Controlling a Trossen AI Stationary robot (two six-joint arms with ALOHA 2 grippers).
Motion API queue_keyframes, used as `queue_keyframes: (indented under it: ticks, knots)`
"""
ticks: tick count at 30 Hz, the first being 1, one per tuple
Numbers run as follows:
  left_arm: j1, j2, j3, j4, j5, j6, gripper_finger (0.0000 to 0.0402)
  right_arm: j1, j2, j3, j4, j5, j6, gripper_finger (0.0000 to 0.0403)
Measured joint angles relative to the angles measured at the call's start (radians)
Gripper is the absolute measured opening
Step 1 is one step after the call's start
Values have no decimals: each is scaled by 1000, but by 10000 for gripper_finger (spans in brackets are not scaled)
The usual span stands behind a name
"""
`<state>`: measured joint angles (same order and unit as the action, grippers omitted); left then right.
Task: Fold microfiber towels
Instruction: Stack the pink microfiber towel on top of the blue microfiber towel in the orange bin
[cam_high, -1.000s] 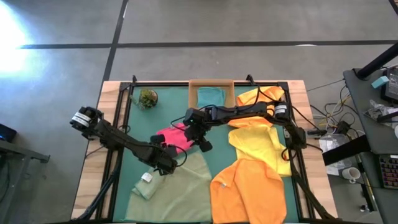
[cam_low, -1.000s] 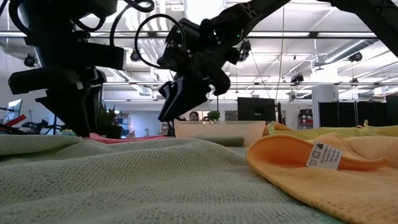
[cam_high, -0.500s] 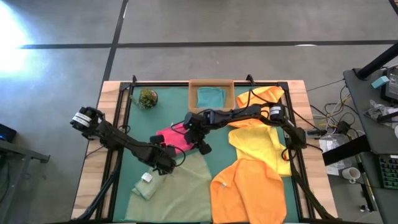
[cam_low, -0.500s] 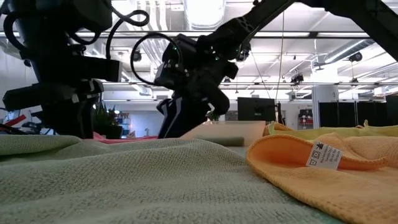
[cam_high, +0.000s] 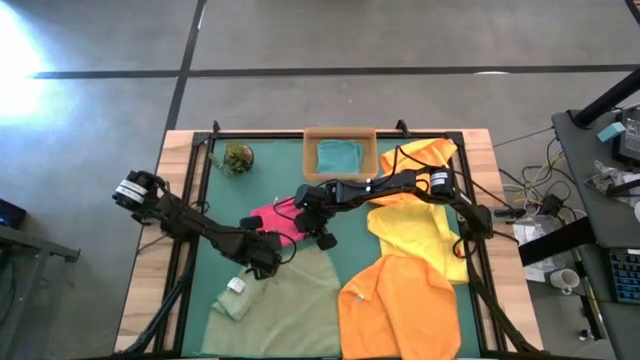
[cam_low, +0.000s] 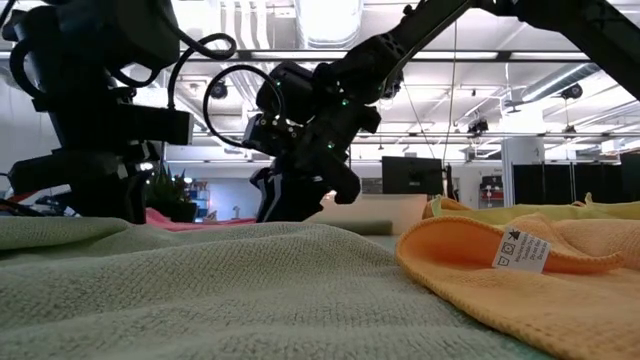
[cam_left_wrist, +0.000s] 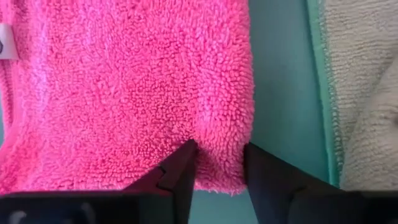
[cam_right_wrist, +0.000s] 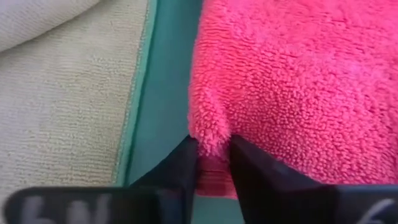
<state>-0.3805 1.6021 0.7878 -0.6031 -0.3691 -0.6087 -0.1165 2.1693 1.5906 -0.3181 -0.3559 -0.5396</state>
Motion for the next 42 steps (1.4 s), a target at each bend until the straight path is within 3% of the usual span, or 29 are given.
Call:
queue_keyframes:
  ticks: [4, 8, 19, 29, 38, 42]
  knots:
    - [1, 1, -1, 20, -2, 21, 54, -1, 0, 0, 2, 9, 38, 23]
    - [7, 0, 0, 18, -14, 21, 9, -1, -8, 0, -10, 15, 56, 13]
    - [90, -33, 64, 22, 82, 86, 3, -20, -93, -5, -198, 26, 94, 9]
    - [213, -39, 258, -19, 254, 244, 2, -54, -250, -5, -409, 24, 165, 9]
    - [324, -39, 447, -151, 232, 433, 1, -93, -410, -27, -444, 27, 228, 9]
    - [376, -39, 538, -179, 188, 515, 1, -108, -468, -58, -459, 77, 259, 9]
